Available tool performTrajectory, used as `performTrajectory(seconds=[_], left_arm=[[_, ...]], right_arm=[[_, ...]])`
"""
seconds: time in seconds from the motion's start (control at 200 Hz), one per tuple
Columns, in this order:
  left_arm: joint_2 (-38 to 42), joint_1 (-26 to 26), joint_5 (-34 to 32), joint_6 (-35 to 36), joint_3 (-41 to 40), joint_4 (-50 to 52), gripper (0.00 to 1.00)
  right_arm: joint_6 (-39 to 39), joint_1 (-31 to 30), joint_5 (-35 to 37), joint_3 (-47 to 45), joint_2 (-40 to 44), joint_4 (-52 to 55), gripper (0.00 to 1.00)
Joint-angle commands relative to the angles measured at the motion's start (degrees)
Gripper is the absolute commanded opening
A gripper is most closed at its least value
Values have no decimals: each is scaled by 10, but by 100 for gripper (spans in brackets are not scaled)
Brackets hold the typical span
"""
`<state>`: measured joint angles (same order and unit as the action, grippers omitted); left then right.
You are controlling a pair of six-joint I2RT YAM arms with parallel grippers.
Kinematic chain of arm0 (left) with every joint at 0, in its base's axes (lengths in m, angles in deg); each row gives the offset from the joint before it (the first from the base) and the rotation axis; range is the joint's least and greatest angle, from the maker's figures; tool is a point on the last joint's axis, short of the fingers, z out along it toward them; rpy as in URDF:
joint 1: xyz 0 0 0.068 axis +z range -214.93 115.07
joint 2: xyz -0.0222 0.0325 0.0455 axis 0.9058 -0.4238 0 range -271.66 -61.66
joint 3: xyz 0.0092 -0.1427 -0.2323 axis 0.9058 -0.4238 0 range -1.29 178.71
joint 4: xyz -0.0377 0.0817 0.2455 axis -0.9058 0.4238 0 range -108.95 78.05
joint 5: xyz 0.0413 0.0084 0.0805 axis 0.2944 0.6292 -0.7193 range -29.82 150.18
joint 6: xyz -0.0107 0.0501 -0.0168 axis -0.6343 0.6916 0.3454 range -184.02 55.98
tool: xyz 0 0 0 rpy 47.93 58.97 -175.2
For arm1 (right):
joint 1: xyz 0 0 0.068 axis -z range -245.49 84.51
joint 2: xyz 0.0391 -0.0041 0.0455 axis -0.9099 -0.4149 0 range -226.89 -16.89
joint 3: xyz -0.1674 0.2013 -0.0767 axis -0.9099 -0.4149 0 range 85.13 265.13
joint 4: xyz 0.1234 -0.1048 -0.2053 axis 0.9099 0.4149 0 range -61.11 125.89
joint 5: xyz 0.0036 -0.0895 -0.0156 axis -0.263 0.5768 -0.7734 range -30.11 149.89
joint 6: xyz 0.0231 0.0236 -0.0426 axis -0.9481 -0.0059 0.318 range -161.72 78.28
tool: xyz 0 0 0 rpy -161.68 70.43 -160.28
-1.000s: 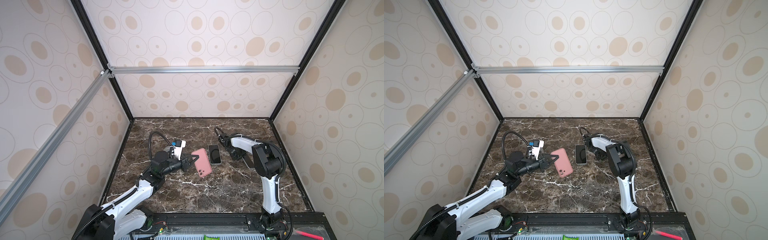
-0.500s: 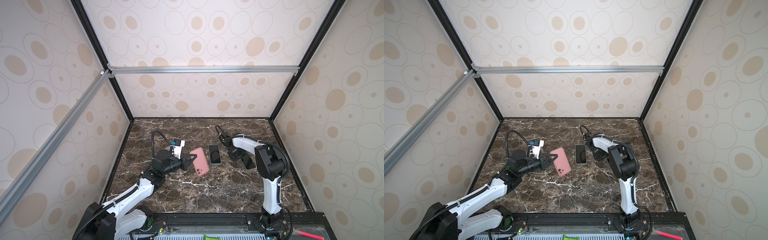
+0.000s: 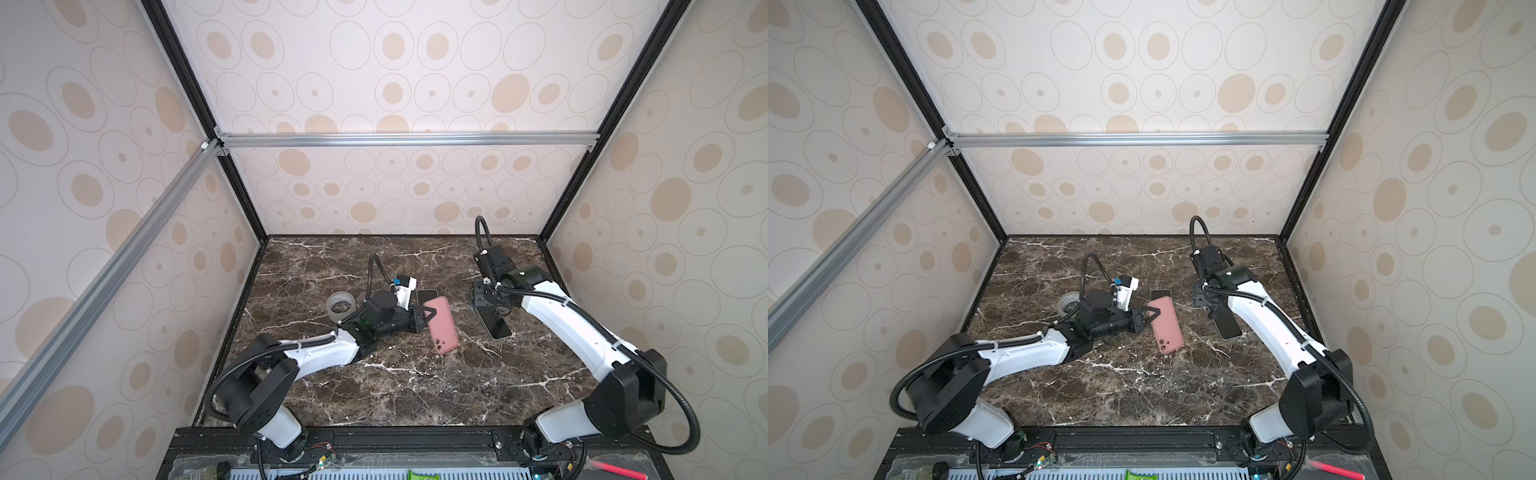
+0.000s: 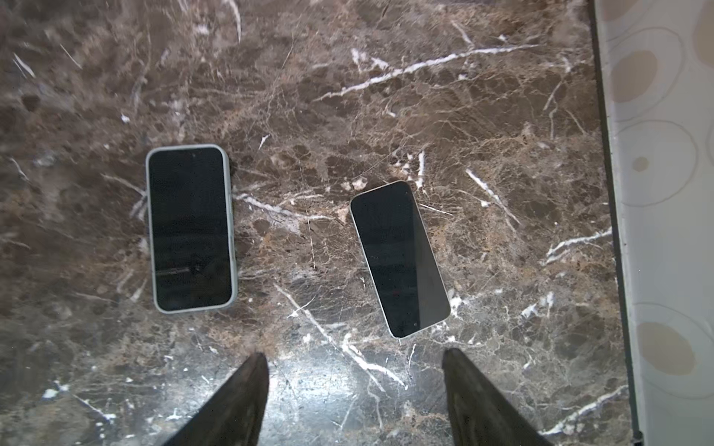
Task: Take the phone out of the phone case
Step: Place the phone to the middle-right of the table, then place the phone case at the middle-right of the table.
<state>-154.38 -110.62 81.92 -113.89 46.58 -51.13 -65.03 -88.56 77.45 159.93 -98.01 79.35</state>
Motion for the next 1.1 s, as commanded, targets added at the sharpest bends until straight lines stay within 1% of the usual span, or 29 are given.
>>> performTrajectory(seconds=[0.0, 0.08, 0.175, 0.39, 0.55, 0.57, 0.68, 0.775, 0.815, 0.935, 1.095], left_arm=[[-69, -21, -9, -56, 67, -36, 0], [-120, -30, -6, -64, 119, -6, 0], [-172, -31, 1, -84, 155, 3, 0], [-262, -30, 14, -92, 245, 57, 0], [-310, -22, 19, -104, 287, 65, 0], [-314, -21, 17, -103, 293, 69, 2], [-341, -17, 23, -97, 324, 84, 17], [-356, -13, 20, -92, 340, 97, 24], [-359, -12, 17, -90, 343, 101, 29], [-356, -6, 9, -85, 343, 107, 44], [-330, -3, -13, -64, 340, 126, 68]], right_arm=[[-42, 13, -4, -31, 74, 21, 75], [-51, 29, -24, -54, 125, 11, 77], [-51, 43, -41, -65, 157, 14, 77], [-47, 49, -44, -65, 167, 30, 77], [-47, 49, -50, -66, 166, 28, 78], [-47, 49, -50, -67, 166, 28, 77], [-47, 49, -56, -69, 162, 29, 77], [-49, 48, -58, -75, 162, 28, 77], [-49, 49, -59, -77, 162, 29, 78], [-50, 49, -57, -82, 163, 29, 78], [-37, 49, -58, -87, 164, 30, 77]])
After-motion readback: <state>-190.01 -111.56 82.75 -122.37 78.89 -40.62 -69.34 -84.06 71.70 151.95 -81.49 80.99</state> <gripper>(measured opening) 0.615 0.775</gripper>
